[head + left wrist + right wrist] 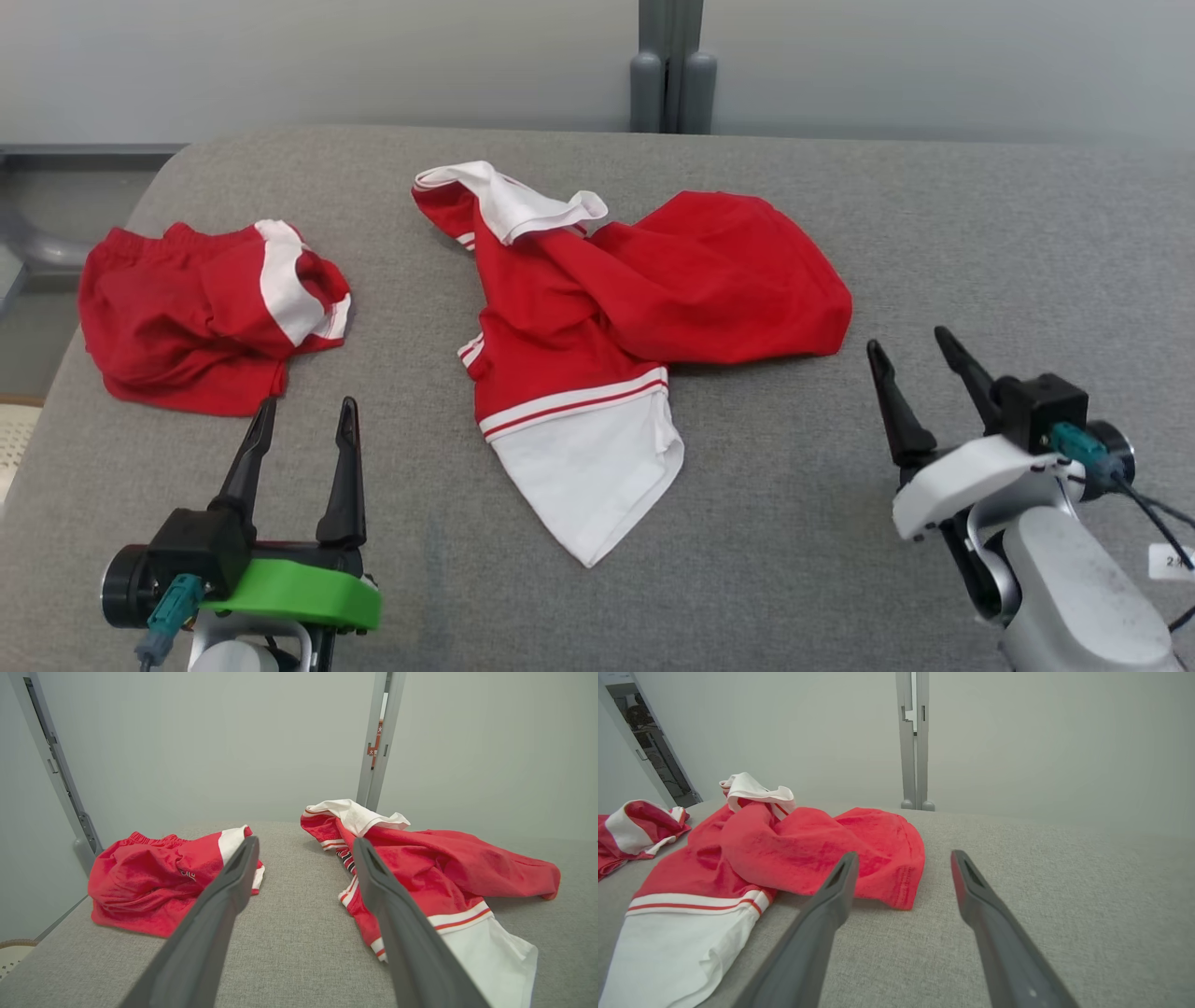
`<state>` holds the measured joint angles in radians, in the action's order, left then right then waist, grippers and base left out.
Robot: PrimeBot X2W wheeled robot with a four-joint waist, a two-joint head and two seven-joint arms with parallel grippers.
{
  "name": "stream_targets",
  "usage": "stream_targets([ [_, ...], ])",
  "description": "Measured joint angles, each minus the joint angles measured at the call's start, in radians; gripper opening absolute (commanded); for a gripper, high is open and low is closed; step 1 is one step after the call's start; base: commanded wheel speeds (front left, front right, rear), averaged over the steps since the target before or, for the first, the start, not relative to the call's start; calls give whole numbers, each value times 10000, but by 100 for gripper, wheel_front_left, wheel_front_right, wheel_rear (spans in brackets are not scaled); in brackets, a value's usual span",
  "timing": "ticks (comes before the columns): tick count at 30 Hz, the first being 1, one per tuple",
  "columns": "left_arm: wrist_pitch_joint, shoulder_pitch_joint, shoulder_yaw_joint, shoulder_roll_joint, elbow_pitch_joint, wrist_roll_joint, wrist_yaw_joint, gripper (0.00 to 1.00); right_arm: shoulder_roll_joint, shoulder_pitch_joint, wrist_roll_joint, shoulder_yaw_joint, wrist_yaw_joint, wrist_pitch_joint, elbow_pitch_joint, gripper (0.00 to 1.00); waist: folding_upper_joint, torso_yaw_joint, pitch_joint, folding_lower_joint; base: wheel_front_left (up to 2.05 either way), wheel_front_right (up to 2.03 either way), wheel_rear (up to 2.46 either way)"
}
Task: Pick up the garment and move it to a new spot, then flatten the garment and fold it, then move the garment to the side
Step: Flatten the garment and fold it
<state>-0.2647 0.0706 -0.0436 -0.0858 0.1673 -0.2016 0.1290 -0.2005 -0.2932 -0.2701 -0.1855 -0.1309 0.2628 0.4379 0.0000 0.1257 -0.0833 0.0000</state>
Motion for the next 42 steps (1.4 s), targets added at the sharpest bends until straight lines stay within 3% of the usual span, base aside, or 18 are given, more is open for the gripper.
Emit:
stream_targets([
  [9, 0, 668, -593, 192, 65, -25, 0, 100, -562, -2162, -174, -347, 0, -38, 2539, 100, 0, 674, -821, 0, 0, 0, 0],
  [11, 0, 901, -842, 267, 123, -75, 0, 100, -587, -2801, -397, -564, 0, -46, 3687, 100, 0, 1048, -1144, 0, 0, 0, 0],
  [16, 0, 1124, -1035, 307, 169, -121, 0, 100, -569, -3255, -857, -876, 0, -44, 4863, 100, 0, 1487, -1415, 0, 0, 0, 0],
  [17, 0, 1141, -1051, 311, 173, -148, 0, 100, -548, -3300, -989, -984, 0, -44, 5072, 77, 0, 1569, -1452, 0, 0, 0, 0],
  [18, 0, 1149, -1074, 313, 178, -161, 0, 100, -510, -3330, -1170, -1089, 0, -44, 5269, 20, 0, 1644, -1483, 0, 0, 0, 0],
  [19, 0, 1150, -1085, 316, 186, -163, 0, 100, -470, -3347, -1337, -1166, 0, -44, 5369, 0, 0, 1696, -1501, 0, 0, 0, 0],
  [24, 0, 1133, -1005, 334, 238, -163, 0, 100, -472, -3500, -1854, -1712, 0, -13, 5336, 0, 0, 1790, -1450, 0, 0, 0, 0],
  [33, 0, 565, -646, 345, 355, -17, 0, 100, -880, -2066, -1758, -1551, 0, 0, 2778, 0, 0, 1277, -893, 0, 0, 0, 0],
  [42, 2, 98, -393, 353, 414, 4, 0, 100, -1181, 140, -1622, -591, -2, 0, -146, 0, 0, 291, -288, 0, 0, 0, 0],
])
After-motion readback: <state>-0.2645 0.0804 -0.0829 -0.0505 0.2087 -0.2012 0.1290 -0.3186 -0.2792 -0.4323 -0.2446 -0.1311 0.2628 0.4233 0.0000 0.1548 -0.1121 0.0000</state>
